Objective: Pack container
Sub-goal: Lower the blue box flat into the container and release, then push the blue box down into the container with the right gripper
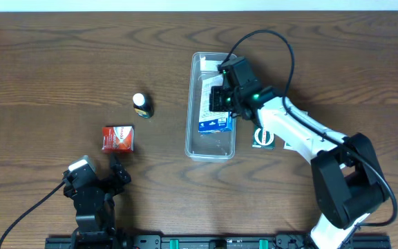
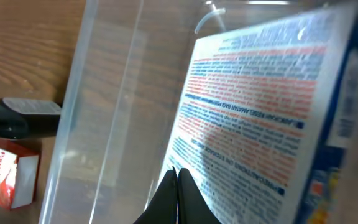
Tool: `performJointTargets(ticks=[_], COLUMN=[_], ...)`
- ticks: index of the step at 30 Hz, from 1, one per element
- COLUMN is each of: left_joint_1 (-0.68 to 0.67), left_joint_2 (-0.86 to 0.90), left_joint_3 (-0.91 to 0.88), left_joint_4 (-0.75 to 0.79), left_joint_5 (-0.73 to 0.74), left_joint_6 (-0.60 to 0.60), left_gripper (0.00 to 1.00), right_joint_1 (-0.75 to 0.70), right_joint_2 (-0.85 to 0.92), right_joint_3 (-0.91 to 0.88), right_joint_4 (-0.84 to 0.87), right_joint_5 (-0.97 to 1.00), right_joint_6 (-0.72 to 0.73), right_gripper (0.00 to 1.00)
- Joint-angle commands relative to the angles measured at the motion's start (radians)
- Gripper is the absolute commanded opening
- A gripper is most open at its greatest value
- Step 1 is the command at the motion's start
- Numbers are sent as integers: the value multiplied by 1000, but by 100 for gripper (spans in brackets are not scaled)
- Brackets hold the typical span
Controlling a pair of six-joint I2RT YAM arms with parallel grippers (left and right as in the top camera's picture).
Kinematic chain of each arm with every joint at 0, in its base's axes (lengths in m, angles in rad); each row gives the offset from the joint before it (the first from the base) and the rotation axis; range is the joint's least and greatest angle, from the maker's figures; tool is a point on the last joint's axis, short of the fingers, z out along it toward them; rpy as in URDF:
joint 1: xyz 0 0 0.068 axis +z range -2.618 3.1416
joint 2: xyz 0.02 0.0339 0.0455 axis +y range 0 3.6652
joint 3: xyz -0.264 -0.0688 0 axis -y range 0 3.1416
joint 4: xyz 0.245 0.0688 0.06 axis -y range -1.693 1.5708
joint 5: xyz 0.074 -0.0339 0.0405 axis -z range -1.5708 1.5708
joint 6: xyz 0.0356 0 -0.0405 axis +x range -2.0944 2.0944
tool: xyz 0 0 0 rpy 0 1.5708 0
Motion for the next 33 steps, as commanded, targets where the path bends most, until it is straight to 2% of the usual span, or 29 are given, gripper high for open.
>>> performJointTargets(ticks=[1,12,18,22,33], left_joint_1=[-2,-2,-2,-2,-2], left_joint_2=[-6,-6,-6,-6,-6], left_joint_3=[-18,-18,-18,-18,-18], left_joint_4=[-2,-2,-2,-2,-2], left_joint_5=[-9,-8,-8,-8,-8], left_joint_6=[17,17,17,16,17], left_gripper=[98,98,98,98,98], right_joint_1=[13,38,89,113,137], right_joint_2=[-69,-105,-105,-104,-68], right_joint_3=[13,13,24,24,22], right_joint_4=[-16,-121,-220,-282,-307], right_joint_5=[-38,11,-5,-117,-133], right_joint_6=[-75,-85,-441,-639,-773], right_gripper=[1,1,4,1,1])
